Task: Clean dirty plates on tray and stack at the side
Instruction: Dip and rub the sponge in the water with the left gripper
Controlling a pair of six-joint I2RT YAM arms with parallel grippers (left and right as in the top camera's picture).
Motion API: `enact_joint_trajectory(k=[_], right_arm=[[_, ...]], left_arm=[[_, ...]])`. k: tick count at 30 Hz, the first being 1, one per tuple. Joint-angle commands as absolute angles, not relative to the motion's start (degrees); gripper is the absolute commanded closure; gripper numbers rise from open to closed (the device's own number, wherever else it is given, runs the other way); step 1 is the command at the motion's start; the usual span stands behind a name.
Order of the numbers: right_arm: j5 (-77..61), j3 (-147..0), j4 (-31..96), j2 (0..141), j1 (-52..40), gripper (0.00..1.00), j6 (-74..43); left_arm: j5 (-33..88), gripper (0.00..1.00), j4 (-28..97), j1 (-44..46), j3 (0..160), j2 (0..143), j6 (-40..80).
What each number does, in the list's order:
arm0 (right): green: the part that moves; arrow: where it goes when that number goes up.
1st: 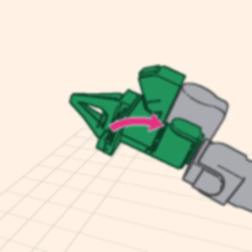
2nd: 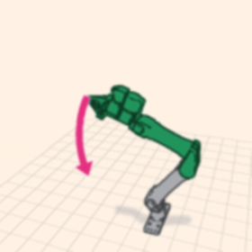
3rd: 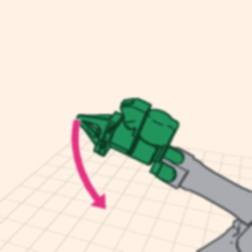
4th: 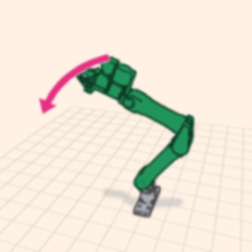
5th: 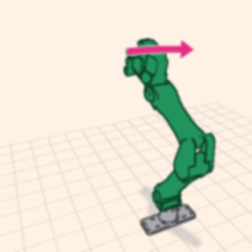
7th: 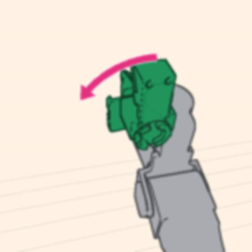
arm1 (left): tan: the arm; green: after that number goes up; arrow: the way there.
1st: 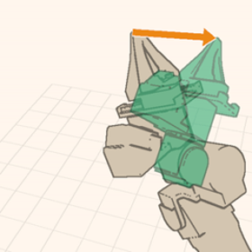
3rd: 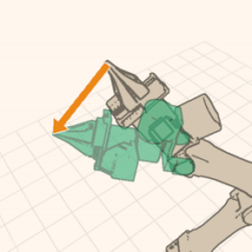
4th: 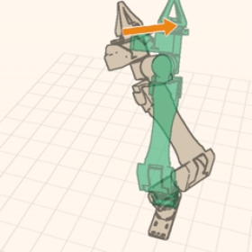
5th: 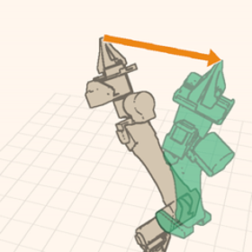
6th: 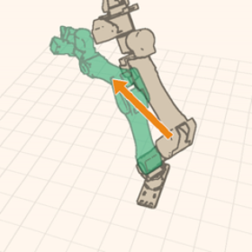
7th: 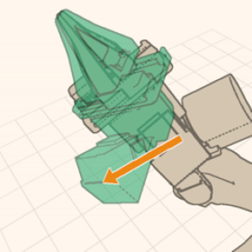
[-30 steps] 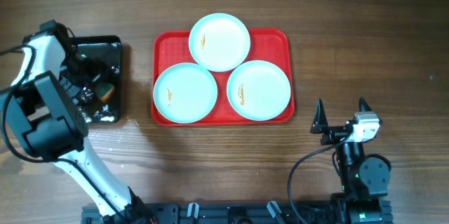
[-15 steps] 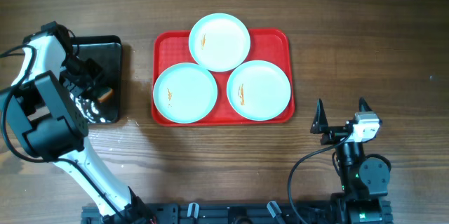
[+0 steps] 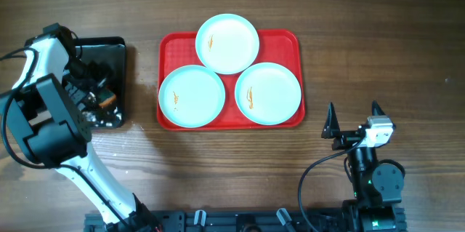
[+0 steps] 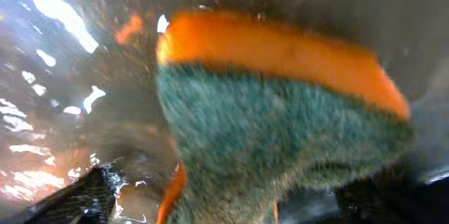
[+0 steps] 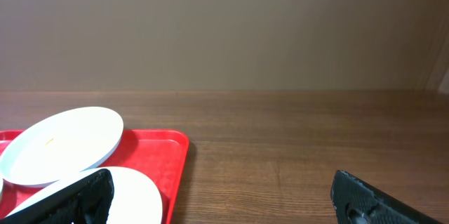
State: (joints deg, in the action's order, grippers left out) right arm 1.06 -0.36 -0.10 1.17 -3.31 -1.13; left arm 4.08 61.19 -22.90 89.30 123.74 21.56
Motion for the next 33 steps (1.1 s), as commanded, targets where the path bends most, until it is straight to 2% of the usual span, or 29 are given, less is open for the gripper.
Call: enact_joint_trajectory(k=[1, 7, 10, 12, 15, 17, 18, 20, 21, 22, 23, 32, 33], right_arm=[[0.03, -0.30, -0.38, 0.80, -3.03, 0.00, -0.14], [0.03, -0.30, -0.38, 0.80, -3.03, 0.00, -0.16], [0.03, -0.30, -0.38, 0.80, -3.03, 0.00, -0.14], [0.03, -0.30, -0.38, 0.80, -3.03, 0.00, -0.16], [0.03, -0.30, -0.38, 0.80, -3.03, 0.00, -0.14], [0.03, -0.30, -0.38, 0.80, -3.03, 0.00, -0.14], [0.03, -0.30, -0.38, 0.80, -3.03, 0.00, -0.16], [0.03, -0.30, -0.38, 0.80, -3.03, 0.00, -0.14], [0.03, -0.30, -0.38, 0.80, -3.03, 0.00, -0.16], [0.03, -0.30, -0.38, 0.80, -3.03, 0.00, -0.16], [0.03, -0.30, -0.38, 0.80, -3.03, 0.00, -0.14], [0.03, -0.30, -0.38, 0.80, -3.03, 0.00, -0.16], [0.03, -0.30, -0.38, 0.80, -3.03, 0.00, -0.14]], left_arm=[[0.51, 0.00, 59.05, -23.40, 88.40, 123.52, 21.26], [0.54, 0.00, 53.49, -23.38, 88.40, 123.55, 20.88], [0.51, 0.14, 51.57, -23.38, 88.38, 123.55, 19.70], [0.51, 0.28, 50.30, -23.38, 88.33, 123.55, 19.73], [0.51, 0.55, 48.86, -23.38, 88.33, 123.55, 19.73], [0.34, 0.95, 48.58, -23.38, 88.33, 123.55, 19.75], [0.34, 0.96, 48.58, -23.38, 88.33, 123.55, 19.75], [0.34, 0.95, 48.62, -23.38, 88.33, 123.55, 19.75], [0.34, 0.72, 48.60, -23.38, 88.33, 123.55, 19.75], [0.34, 0.27, 48.64, -23.38, 88.33, 123.55, 19.75], [0.36, 0.00, 49.08, -23.38, 88.33, 123.52, 19.75], [0.58, 0.00, 56.12, -23.35, 88.33, 123.55, 19.99], [0.58, 0.06, 56.80, -23.38, 88.33, 123.55, 19.97]])
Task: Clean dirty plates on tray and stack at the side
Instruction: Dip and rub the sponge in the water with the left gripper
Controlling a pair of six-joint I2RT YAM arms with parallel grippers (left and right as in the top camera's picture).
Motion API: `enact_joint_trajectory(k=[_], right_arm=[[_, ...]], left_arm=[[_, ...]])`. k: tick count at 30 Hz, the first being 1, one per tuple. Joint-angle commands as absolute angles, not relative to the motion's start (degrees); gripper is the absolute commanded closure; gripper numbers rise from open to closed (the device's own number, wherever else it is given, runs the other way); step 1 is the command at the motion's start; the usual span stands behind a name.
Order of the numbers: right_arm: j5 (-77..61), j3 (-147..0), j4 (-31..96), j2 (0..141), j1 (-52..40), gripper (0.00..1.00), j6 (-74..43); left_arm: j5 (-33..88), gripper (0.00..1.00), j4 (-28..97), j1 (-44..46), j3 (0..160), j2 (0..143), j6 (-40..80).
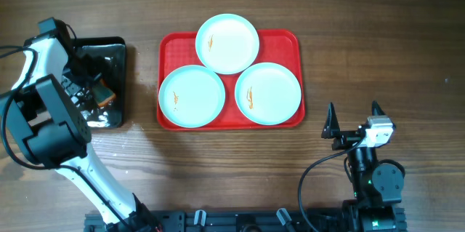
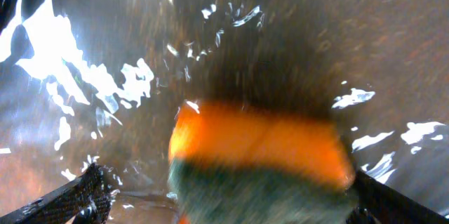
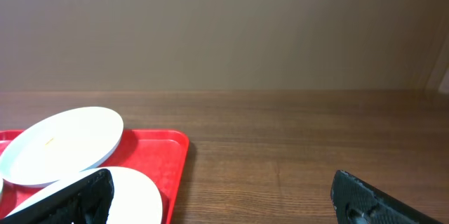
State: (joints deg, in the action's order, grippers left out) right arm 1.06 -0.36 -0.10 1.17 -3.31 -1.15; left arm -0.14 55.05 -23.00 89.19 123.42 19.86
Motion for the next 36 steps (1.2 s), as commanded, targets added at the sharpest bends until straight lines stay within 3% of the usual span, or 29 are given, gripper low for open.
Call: enact_joint_trajectory(k=[1, 3, 5, 9, 10, 13, 14, 23, 36], right_arm=[[0.03, -0.30, -0.38, 0.80, -3.03, 0.00, -0.16], [0.03, -0.30, -0.38, 0.80, -3.03, 0.00, -0.14], [0.03, -0.30, -0.38, 0.80, -3.03, 0.00, -0.14], [0.03, -0.30, -0.38, 0.80, -3.03, 0.00, -0.16], [0.03, -0.30, -0.38, 0.80, -3.03, 0.00, -0.16], [0.03, -0.30, -0.38, 0.80, -3.03, 0.00, -0.16], [0.03, -0.30, -0.38, 0.80, -3.03, 0.00, -0.14], [0.03, -0.30, -0.38, 0.80, -3.03, 0.00, -0.14], [0.03, -0.30, -0.38, 0.80, -3.03, 0.00, -0.16]], left_arm=[[0.58, 0.17, 57.36, -23.38, 88.33, 123.55, 19.97], [0.56, 0.29, 57.87, -23.38, 88.31, 123.55, 19.97], [0.56, 0.34, 57.87, -23.38, 88.27, 123.55, 19.97], [0.56, 0.32, 57.28, -23.38, 88.27, 123.55, 19.97], [0.56, 0.40, 57.17, -23.38, 88.27, 123.55, 19.97], [0.56, 0.90, 56.62, -23.38, 88.27, 123.55, 19.94], [0.56, 0.96, 56.60, -23.38, 88.27, 123.55, 19.94], [1.98, 0.96, 59.48, -23.38, 90.50, 120.66, 19.97], [5.30, 0.96, 57.17, -23.38, 94.59, 103.28, 19.73]])
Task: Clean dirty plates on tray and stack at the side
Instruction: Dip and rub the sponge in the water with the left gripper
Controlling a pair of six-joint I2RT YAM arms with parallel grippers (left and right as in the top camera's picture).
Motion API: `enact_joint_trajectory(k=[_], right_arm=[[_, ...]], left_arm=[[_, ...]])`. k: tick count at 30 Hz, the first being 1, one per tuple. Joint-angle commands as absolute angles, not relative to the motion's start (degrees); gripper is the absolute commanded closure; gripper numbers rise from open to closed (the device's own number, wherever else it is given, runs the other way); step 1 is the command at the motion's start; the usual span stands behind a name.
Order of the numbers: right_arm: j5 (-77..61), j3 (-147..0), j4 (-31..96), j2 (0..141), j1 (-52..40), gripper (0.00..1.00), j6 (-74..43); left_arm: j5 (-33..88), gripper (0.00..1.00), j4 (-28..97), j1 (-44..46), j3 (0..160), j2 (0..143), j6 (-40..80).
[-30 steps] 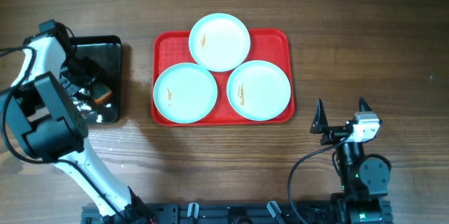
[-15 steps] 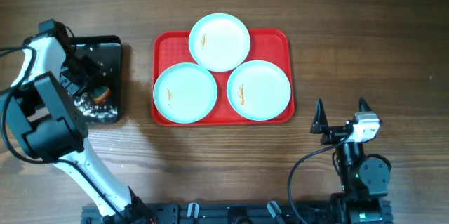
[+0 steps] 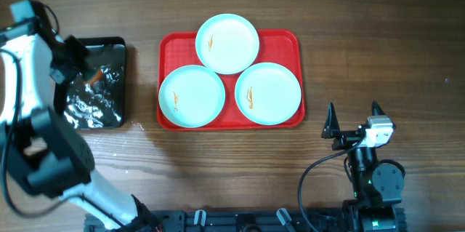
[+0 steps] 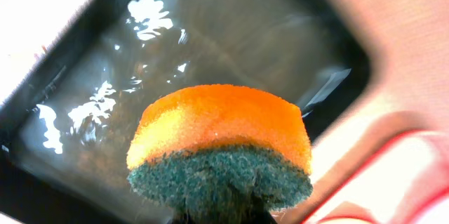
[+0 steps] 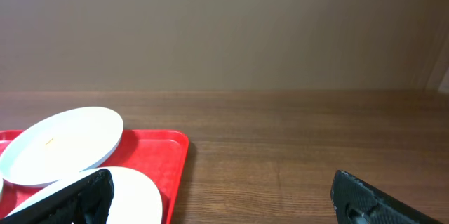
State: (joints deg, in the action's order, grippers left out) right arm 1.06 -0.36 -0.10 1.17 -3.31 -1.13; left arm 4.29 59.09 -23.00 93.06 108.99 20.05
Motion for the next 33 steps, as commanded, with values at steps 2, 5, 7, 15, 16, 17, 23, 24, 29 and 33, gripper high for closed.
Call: enact_joint_trajectory(k=[2, 5, 7, 15, 16, 17, 23, 24, 29, 33], right_arm=[[0.03, -0.30, -0.38, 0.80, -3.03, 0.00, -0.12], [0.03, -0.30, -0.38, 0.80, -3.03, 0.00, -0.14], [0.03, -0.30, -0.38, 0.80, -3.03, 0.00, -0.16], [0.03, -0.30, -0.38, 0.80, -3.03, 0.00, -0.16], [0.03, -0.30, -0.38, 0.80, -3.03, 0.00, -0.14], [0.03, -0.30, -0.38, 0.80, -3.03, 0.00, -0.14], [0.03, -0.30, -0.38, 0.80, -3.03, 0.00, -0.16], [0.03, -0.30, -0.38, 0.80, -3.03, 0.00, -0.14], [0.03, -0.30, -0.38, 0.80, -3.03, 0.00, -0.14], [0.03, -0.30, -0.38, 0.80, -3.03, 0.00, -0.14]], left_arm=[[5.28, 0.96, 55.55, -23.38, 94.59, 101.34, 19.73], [4.32, 0.96, 54.57, -23.38, 94.59, 100.42, 19.73], [1.91, 0.96, 54.87, -23.35, 94.35, 100.71, 19.70], [-7.18, 0.96, 48.27, -23.31, 82.78, 105.82, 19.77], [-7.18, 0.96, 47.94, -23.31, 81.82, 106.39, 19.77], [-7.16, 0.96, 47.97, -23.31, 81.43, 106.87, 19.79], [-7.16, 0.96, 48.73, -23.16, 83.83, 103.42, 19.77], [-7.09, 0.96, 49.01, -23.14, 84.51, 102.48, 19.77], [-4.97, 0.96, 46.24, -23.09, 86.06, 95.50, 19.77], [-4.78, 0.96, 46.35, -22.98, 85.89, 94.70, 19.75]])
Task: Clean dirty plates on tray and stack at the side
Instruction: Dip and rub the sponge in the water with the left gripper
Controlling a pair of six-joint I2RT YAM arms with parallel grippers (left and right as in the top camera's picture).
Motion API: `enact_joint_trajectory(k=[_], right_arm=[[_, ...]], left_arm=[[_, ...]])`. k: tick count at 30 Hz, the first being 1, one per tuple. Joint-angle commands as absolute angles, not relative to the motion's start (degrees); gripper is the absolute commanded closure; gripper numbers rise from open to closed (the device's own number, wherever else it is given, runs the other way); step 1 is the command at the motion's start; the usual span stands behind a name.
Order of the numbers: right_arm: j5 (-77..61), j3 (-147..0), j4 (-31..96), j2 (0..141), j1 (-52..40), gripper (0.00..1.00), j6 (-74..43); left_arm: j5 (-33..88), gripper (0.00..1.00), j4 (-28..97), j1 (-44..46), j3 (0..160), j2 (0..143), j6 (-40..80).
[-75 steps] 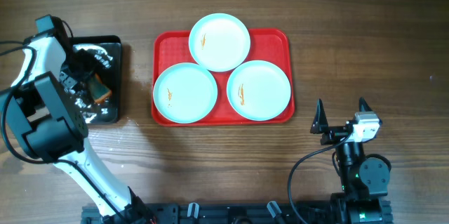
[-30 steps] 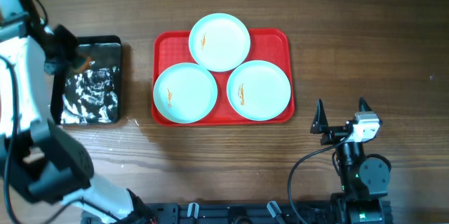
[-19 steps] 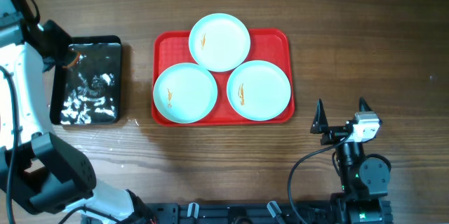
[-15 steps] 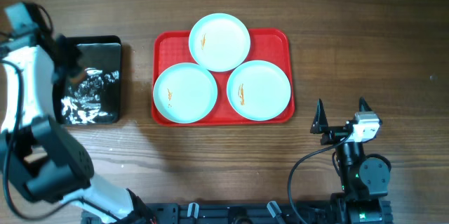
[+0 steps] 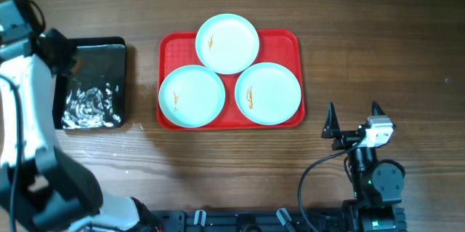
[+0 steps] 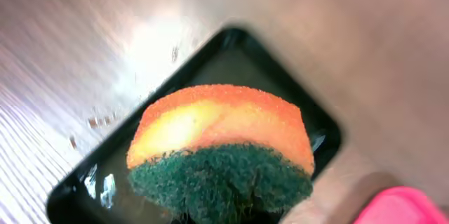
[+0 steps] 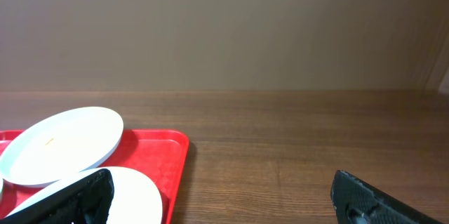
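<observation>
Three white plates (image 5: 227,43) (image 5: 192,96) (image 5: 268,92), each with an orange smear, lie on the red tray (image 5: 290,43). My left gripper (image 5: 64,54) hangs over the far left corner of the black basin (image 5: 109,57) and is shut on an orange sponge (image 6: 221,136) with a green scouring face. The sponge hides its fingers in the left wrist view; the basin (image 6: 91,185) lies well below it. My right gripper (image 5: 354,119) is parked open at the front right, off the tray. In the right wrist view two plates (image 7: 63,143) (image 7: 130,192) show.
The basin holds foamy water (image 5: 89,108) at its near end. A corner of the red tray (image 6: 410,206) shows in the left wrist view. Bare wood lies right of the tray (image 5: 378,50) and between tray and basin.
My left gripper, still holding the sponge, has gone up and a little to the far left; the basin now looks smaller beneath it. The right arm and the plates are unmoved.
First the sponge was down in the basin's water, held by my left gripper. A second later it was still low over the splashing water. Then it hung clear above the basin, and now it hangs higher over the basin's far corner. The right gripper stayed parked.
</observation>
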State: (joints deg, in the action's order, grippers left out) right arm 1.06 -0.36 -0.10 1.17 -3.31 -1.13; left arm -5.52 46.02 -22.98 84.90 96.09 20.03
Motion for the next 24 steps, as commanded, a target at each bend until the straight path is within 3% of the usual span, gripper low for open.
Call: enact_joint_trajectory(k=[1, 9, 18, 24], right_arm=[[0.03, -0.30, -0.38, 0.80, -3.03, 0.00, -0.16], [0.03, -0.30, -0.38, 0.80, -3.03, 0.00, -0.14], [0.03, -0.30, -0.38, 0.80, -3.03, 0.00, -0.16], [0.03, -0.30, -0.38, 0.80, -3.03, 0.00, -0.14]], left_arm=[[-4.80, 0.96, 46.44, -22.94, 85.34, 95.26, 19.75], [-5.50, 0.96, 44.25, -23.18, 76.82, 102.87, 19.11], [8.29, 0.96, 42.46, -23.03, 83.55, 92.47, 19.07], [4.23, 0.96, 41.58, -22.70, 82.21, 90.30, 15.97]])
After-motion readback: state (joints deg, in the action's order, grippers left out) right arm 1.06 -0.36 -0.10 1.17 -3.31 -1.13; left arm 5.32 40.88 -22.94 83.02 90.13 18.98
